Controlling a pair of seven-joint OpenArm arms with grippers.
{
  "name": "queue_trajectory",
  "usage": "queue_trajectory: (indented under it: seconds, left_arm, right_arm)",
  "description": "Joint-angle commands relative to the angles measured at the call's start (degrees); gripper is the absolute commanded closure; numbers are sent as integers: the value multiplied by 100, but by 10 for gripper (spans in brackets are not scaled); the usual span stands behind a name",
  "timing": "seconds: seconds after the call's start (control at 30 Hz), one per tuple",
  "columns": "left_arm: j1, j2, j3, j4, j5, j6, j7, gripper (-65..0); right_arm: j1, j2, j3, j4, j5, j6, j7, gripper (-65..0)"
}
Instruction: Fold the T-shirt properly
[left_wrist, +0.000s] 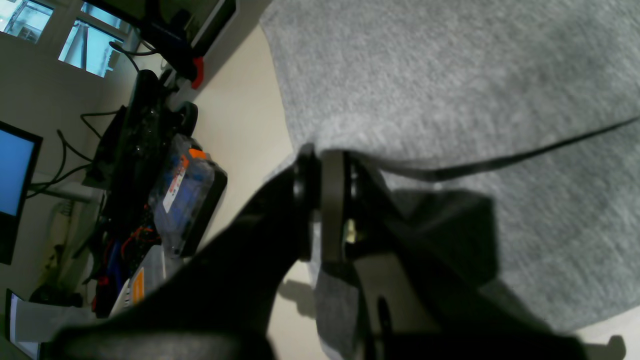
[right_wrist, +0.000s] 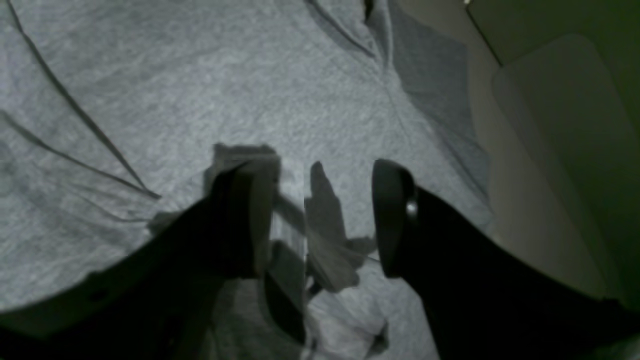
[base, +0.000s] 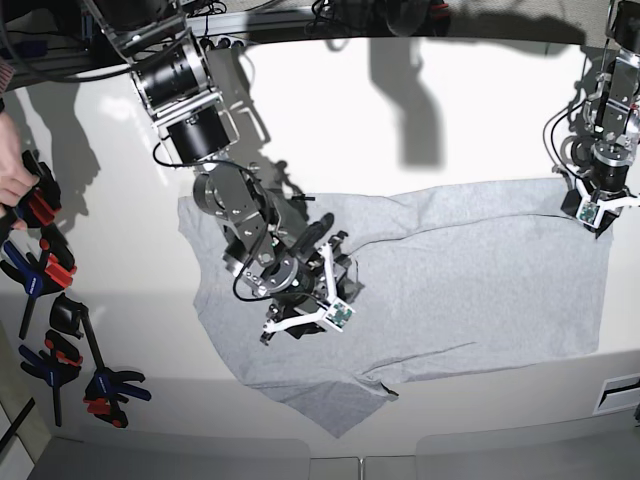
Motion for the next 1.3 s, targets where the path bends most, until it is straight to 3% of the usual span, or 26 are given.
queue_trajectory:
  seconds: [0.0,0.3,0.4,0.63,0.97,1.17,1.27]
  left_arm:
    - [-76,-140,-66,61,11,66,-111,0]
    - [-101,-142,-66,22,42,66,-116,-4]
    - [-284,-142,-66,-70,35,66,-87,-85]
    - [-723,-140,-66,-348,33,52,166,-87]
    - [-1093,-140,-66,-584,35,-966,120,-87]
    - [-1410,-140,-66,-935,35,-1397,122,-87]
    - [-1602,-140,-66,-1252,39,-1836,120,-87]
  right_arm:
    - [190,-44,26,90,57,-92,79,-300]
    - [190,-81,26,90,57,-90,-31,-300]
    - [190,-81,26,90,59,-87,-63,-300]
    - [190,-76,26,90,378,-87,-400,-300]
    - [190,-79,26,90,382,-87,-413,-300]
    - [190,-79,26,90,382,-87,-415,-300]
    - [190,-79,26,90,382,-87,-417,-300]
